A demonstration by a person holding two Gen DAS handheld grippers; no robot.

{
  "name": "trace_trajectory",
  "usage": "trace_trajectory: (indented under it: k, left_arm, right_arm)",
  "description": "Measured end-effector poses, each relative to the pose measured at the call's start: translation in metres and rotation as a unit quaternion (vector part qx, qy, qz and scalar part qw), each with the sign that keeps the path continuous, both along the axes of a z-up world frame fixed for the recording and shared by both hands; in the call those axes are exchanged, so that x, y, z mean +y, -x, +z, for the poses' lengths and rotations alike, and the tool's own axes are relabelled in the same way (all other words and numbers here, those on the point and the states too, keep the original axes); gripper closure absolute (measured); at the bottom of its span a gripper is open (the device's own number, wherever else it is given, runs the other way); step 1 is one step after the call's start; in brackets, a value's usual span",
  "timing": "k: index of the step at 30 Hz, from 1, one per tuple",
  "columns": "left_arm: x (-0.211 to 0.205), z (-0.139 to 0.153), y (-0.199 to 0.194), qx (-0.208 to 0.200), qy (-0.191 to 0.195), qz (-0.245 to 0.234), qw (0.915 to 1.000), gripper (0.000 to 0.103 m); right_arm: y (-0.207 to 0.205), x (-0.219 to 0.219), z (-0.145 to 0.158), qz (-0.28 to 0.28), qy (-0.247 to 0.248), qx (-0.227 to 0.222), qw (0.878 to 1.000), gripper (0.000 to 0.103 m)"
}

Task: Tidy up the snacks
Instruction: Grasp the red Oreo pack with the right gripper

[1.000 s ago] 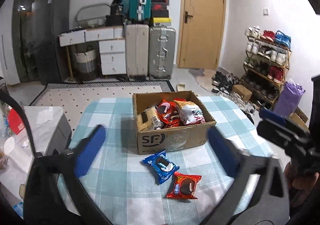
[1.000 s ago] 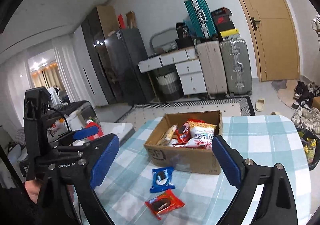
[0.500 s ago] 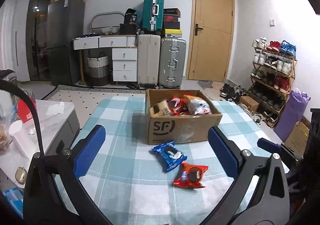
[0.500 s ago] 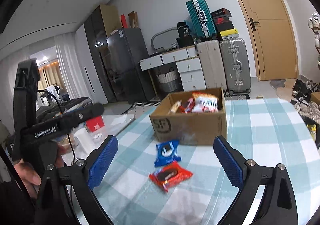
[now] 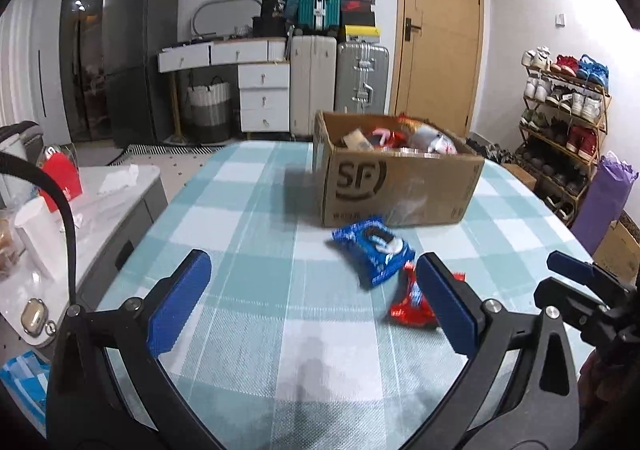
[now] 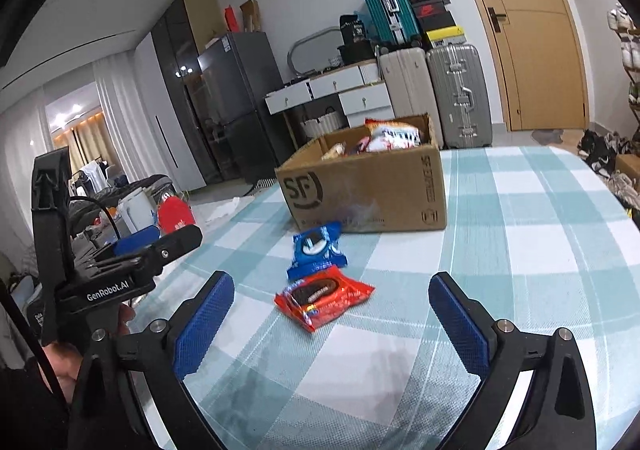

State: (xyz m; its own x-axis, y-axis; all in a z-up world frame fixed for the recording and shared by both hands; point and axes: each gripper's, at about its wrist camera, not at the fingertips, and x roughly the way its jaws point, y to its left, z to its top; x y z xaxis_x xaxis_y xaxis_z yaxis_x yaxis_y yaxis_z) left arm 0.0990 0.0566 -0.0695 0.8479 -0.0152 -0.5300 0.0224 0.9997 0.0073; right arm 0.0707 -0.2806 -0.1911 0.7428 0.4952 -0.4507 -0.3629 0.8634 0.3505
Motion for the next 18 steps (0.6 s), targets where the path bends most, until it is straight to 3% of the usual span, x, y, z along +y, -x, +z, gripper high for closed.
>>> trace_trajectory:
  k: [6,11,18]
  left_arm:
    - [0.005,-0.017,-0.004,0.011,0.010,-0.003,0.9999,0.001]
    - [0.009,-0.024,-0.006,0.011,0.022,-0.004,0.9997,0.001]
    - [0.012,-0.021,-0.002,0.006,0.030,-0.004,0.9995,0.001]
  right_arm:
    - [-0.005,0.004,-0.005,0.001,0.006,0.012,1.000,0.002]
    - [-0.017,0.011,-0.012,0.008,0.023,0.047,0.999,0.002]
    - [-0.039,0.033,-0.021,0.036,0.054,0.078,0.995,0.002]
